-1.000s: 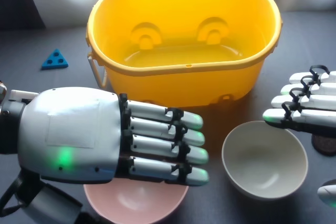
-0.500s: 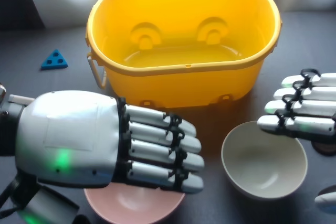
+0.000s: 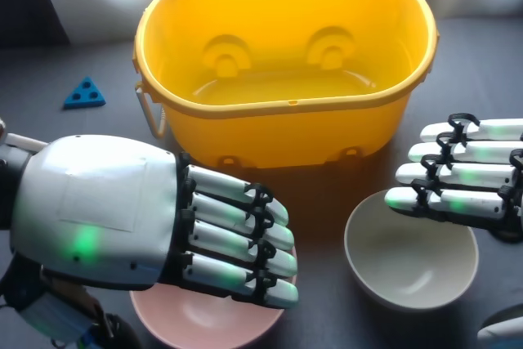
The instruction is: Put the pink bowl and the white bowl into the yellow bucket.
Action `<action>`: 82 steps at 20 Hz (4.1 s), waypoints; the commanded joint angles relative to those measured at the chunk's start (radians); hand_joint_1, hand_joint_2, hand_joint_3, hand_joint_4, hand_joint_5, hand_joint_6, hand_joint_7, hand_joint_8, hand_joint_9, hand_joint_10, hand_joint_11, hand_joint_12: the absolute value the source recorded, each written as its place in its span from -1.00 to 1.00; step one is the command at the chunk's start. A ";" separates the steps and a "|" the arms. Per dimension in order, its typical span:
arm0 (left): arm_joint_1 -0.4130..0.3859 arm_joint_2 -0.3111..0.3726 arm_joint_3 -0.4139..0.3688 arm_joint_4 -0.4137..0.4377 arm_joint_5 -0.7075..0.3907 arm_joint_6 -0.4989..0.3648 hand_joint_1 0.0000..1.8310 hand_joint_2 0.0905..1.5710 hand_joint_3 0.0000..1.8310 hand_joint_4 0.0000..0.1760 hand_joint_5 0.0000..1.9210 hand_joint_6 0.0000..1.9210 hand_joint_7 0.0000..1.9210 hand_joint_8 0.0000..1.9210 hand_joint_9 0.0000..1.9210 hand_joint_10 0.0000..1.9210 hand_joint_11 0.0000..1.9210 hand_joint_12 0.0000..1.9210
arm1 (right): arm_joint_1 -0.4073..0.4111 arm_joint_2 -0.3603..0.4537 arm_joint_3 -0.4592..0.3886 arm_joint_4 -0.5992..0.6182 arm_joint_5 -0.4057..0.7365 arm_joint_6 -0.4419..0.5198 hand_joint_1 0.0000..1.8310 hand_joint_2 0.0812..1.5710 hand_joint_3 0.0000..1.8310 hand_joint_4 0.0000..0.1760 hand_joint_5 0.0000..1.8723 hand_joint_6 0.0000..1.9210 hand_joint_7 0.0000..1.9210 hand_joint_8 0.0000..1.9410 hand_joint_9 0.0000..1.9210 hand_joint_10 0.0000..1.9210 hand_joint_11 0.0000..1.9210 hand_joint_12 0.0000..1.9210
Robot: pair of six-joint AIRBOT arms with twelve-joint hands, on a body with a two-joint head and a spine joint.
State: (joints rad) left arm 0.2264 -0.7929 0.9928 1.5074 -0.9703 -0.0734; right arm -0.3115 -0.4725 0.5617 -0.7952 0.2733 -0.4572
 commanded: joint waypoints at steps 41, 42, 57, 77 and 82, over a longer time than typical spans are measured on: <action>0.085 0.047 -0.031 -0.108 -0.057 -0.050 0.54 0.31 -1.00 -1.00 -0.66 -0.99 -0.61 -0.99 -0.65 -0.98 -1.00 -0.08 | 0.019 -0.158 0.142 -0.526 0.054 0.458 0.59 0.20 -1.00 -1.00 -0.62 -0.98 -0.64 -0.99 -0.69 -0.98 -1.00 -0.03; 0.093 0.041 -0.022 -0.114 -0.056 -0.046 0.57 0.30 -1.00 -1.00 -0.62 -0.98 -0.56 -0.98 -0.60 -0.96 -1.00 0.01 | 0.014 -0.158 0.142 -0.533 0.054 0.462 0.59 0.20 -1.00 -1.00 -0.58 -0.98 -0.61 -0.99 -0.66 -0.98 -1.00 0.01; 0.190 -0.017 0.039 -0.187 -0.031 0.035 0.60 0.27 -1.00 -1.00 -0.39 -0.98 -0.34 -0.98 -0.41 -0.96 -0.96 0.19 | -0.006 -0.236 0.202 -0.551 0.050 0.462 0.56 0.22 -1.00 -1.00 -0.45 -0.99 -0.46 -1.00 -0.51 -0.99 -1.00 0.11; 0.240 -0.122 0.142 -0.217 0.009 0.076 0.59 0.29 -1.00 -1.00 -0.41 -1.00 -0.38 -1.00 -0.44 -1.00 -1.00 0.21 | -0.028 -0.338 0.272 -0.551 0.049 0.452 0.53 0.23 -1.00 -1.00 -0.45 -1.00 -0.45 -1.00 -0.50 -1.00 -1.00 0.13; 0.248 -0.136 0.161 -0.233 0.007 0.086 0.57 0.32 -0.99 -1.00 -0.44 -1.00 -0.40 -1.00 -0.47 -1.00 -1.00 0.15 | -0.047 -0.353 0.276 -0.551 0.048 0.442 0.52 0.23 -1.00 -1.00 -0.43 -0.99 -0.44 -1.00 -0.48 -0.99 -1.00 0.16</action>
State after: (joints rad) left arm 0.4751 -0.9325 1.1530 1.3235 -0.8974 0.0074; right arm -0.3656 -0.8341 0.8356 -1.3655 0.2859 -0.0090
